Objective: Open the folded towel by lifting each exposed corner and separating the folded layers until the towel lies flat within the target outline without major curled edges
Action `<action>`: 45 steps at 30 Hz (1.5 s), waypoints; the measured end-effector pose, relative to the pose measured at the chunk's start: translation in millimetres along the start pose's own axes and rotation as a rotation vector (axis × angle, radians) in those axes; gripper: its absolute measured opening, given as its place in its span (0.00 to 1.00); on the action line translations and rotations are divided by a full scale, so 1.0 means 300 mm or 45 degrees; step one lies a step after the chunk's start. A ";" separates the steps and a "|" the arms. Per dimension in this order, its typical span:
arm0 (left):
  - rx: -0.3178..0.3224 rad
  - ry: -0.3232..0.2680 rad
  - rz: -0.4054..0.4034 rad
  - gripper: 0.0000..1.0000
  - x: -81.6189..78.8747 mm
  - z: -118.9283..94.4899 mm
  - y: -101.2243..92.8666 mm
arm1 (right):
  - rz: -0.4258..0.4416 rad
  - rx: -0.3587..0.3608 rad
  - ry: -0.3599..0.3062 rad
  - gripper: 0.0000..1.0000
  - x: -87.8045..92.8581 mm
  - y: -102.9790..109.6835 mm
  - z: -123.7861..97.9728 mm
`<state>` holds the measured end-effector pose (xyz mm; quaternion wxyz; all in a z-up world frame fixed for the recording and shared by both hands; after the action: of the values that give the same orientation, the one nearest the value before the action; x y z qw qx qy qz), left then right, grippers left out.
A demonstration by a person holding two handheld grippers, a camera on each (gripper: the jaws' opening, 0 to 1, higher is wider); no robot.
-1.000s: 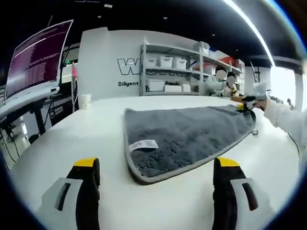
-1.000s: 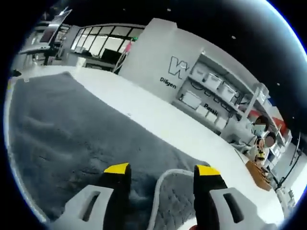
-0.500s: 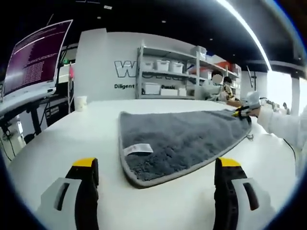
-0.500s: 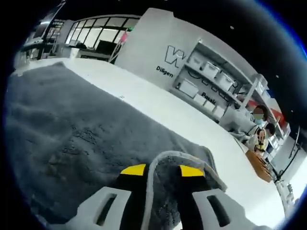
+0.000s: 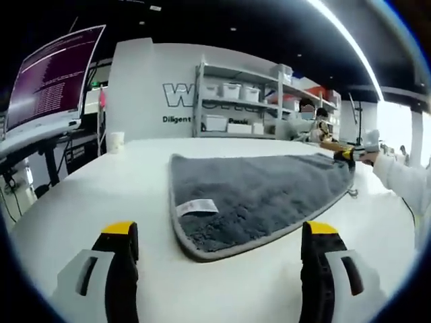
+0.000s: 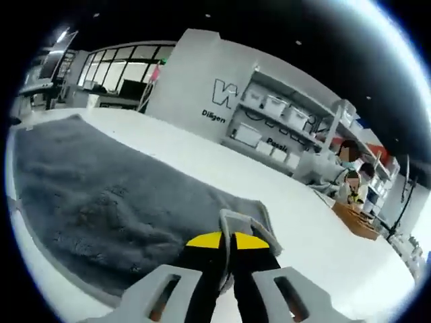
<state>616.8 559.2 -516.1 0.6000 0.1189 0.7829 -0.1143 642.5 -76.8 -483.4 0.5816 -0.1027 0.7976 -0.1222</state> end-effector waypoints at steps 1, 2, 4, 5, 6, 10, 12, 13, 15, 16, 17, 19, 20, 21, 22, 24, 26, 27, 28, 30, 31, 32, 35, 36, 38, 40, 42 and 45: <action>0.000 0.000 0.000 0.99 0.000 0.000 0.001 | 0.031 0.011 -0.007 0.00 0.013 -0.014 -0.017; 0.002 -0.001 -0.002 0.99 0.000 0.000 0.001 | 0.050 0.026 -0.005 0.00 0.028 -0.029 -0.035; 0.007 0.000 -0.007 0.99 0.001 0.000 -0.001 | 0.075 0.047 0.004 0.00 0.054 -0.050 -0.063; 0.007 0.002 -0.008 0.99 0.001 0.001 0.000 | 0.098 0.059 0.006 0.00 0.069 -0.061 -0.079; 0.007 0.003 -0.009 0.99 0.001 0.001 0.001 | 0.127 0.064 0.014 0.00 0.091 -0.076 -0.097; 0.007 0.005 -0.015 0.99 0.002 0.002 0.003 | 0.222 0.068 0.037 0.01 0.149 -0.091 -0.151; 0.007 0.006 -0.015 0.99 0.002 0.002 0.004 | 0.255 0.071 0.047 0.02 0.173 -0.095 -0.176; 0.005 0.006 -0.016 0.99 0.002 0.002 0.005 | 0.272 0.071 0.051 0.02 0.185 -0.098 -0.185; 0.003 0.006 -0.018 0.99 0.003 0.002 0.007 | 0.305 0.067 0.063 0.02 0.206 -0.098 -0.200; 0.003 0.007 -0.019 0.99 0.003 0.002 0.007 | 0.324 0.061 0.068 0.02 0.216 -0.092 -0.209; 0.003 0.007 -0.020 0.99 0.003 0.002 0.008 | 0.343 0.052 0.074 0.02 0.226 -0.089 -0.216; 0.003 0.009 -0.020 0.99 0.003 0.002 0.008 | 0.370 0.045 0.086 0.02 0.247 -0.089 -0.228; 0.004 0.009 -0.021 0.99 0.003 0.002 0.008 | 0.374 0.044 0.087 0.02 0.251 -0.089 -0.233; 0.004 0.009 -0.022 0.99 0.003 0.002 0.009 | 0.387 0.043 0.089 0.02 0.259 -0.090 -0.240; 0.003 0.009 -0.023 0.99 0.003 0.002 0.009 | 0.398 0.047 0.090 0.02 0.264 -0.089 -0.246; 0.002 0.008 -0.026 0.99 0.003 0.003 0.010 | 0.401 0.046 0.092 0.02 0.273 -0.089 -0.255; 0.002 0.009 -0.029 0.99 0.004 0.003 0.010 | 0.414 0.042 0.096 0.01 0.281 -0.091 -0.263; 0.002 0.009 -0.028 0.99 0.004 0.003 0.010 | 0.419 0.040 0.095 0.02 0.283 -0.092 -0.266; 0.003 0.009 -0.028 0.99 0.004 0.003 0.010 | 0.423 0.040 0.096 0.02 0.284 -0.096 -0.267; 0.006 0.011 -0.030 0.99 0.005 0.003 0.007 | 0.429 0.044 0.096 0.03 0.285 -0.099 -0.270; 0.005 0.011 -0.030 0.99 0.005 0.003 0.007 | 0.431 0.046 0.098 0.04 0.286 -0.101 -0.270; 0.004 0.011 -0.029 0.99 0.005 0.003 0.007 | 0.433 0.050 0.099 0.04 0.287 -0.100 -0.272; 0.003 0.013 -0.029 0.99 0.006 0.002 0.006 | 0.450 0.056 0.097 0.06 0.296 -0.106 -0.276; 0.002 0.013 -0.029 0.99 0.006 0.002 0.006 | 0.457 0.059 0.095 0.07 0.298 -0.108 -0.277; 0.000 0.014 -0.028 0.99 0.006 0.002 0.006 | 0.469 0.066 0.093 0.09 0.301 -0.113 -0.284; 0.000 0.014 -0.029 0.99 0.007 0.002 0.006 | 0.478 0.076 0.094 0.11 0.305 -0.122 -0.292; -0.002 0.012 -0.030 0.99 0.006 0.001 0.005 | 0.487 0.086 0.095 0.13 0.311 -0.134 -0.301; -0.002 0.012 -0.032 0.99 0.007 0.000 0.006 | 0.507 0.111 0.104 0.18 0.326 -0.154 -0.327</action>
<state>616.9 560.9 -518.2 0.5948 0.1090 0.7872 -0.1207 520.6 -143.1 -528.3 0.5653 0.0872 0.8191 -0.0433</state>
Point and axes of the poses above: the point that each gripper's makers call its tool centre point, and the gripper's own axes: z roughly forward along the fingers, y roughly to its left, x roughly out of its underside, the point moved 9 cm from there along -z, roughly backward along the fingers, and after that the axes turned 6 degrees about -x, right-handed, at the moved point
